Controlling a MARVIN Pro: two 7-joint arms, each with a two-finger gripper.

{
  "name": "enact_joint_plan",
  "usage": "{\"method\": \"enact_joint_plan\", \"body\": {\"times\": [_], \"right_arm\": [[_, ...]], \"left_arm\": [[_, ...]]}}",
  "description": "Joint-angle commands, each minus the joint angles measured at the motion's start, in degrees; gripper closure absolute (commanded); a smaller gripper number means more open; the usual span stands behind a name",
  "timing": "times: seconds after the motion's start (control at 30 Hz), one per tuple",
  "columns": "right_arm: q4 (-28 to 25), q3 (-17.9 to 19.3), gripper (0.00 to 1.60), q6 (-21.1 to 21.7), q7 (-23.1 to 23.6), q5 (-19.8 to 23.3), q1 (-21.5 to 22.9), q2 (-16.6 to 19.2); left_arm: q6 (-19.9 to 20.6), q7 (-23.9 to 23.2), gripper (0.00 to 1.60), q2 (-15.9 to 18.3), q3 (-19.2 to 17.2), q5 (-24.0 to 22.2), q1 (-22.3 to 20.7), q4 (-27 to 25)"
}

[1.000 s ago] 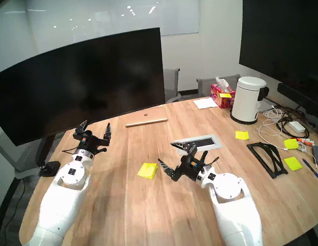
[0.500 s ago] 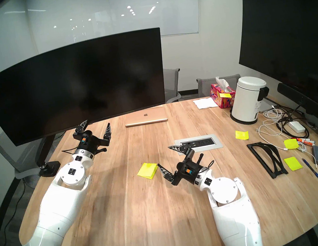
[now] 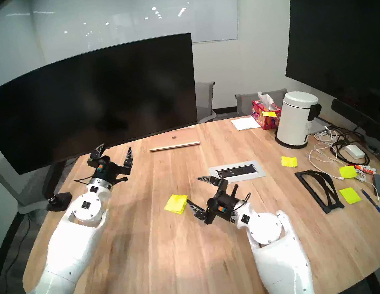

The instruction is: Peel one sticky note off the pad and stick it onto the monitor, then press it flat

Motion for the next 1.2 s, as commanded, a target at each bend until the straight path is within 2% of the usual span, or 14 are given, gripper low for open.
{"method": "enact_joint_plan", "body": {"times": [0.0,0.4,1.17], "right_arm": [[-3.2,0.0,0.00,1.7,2.5,1.0,2.9,0.8],[-3.8,-0.8,0.00,3.3,7.3,0.1,4.5,2.6],[-3.8,-2.7,0.00,1.4,8.3,-2.9,5.5,3.3]], "left_arm": [[-0.1,0.0,0.00,-0.1,0.0,0.0,-0.5,-0.7],[-0.1,0.0,0.00,-0.1,0.0,0.0,-0.5,-0.7],[-0.1,0.0,0.00,-0.1,0.0,0.0,-0.5,-0.7]]}}
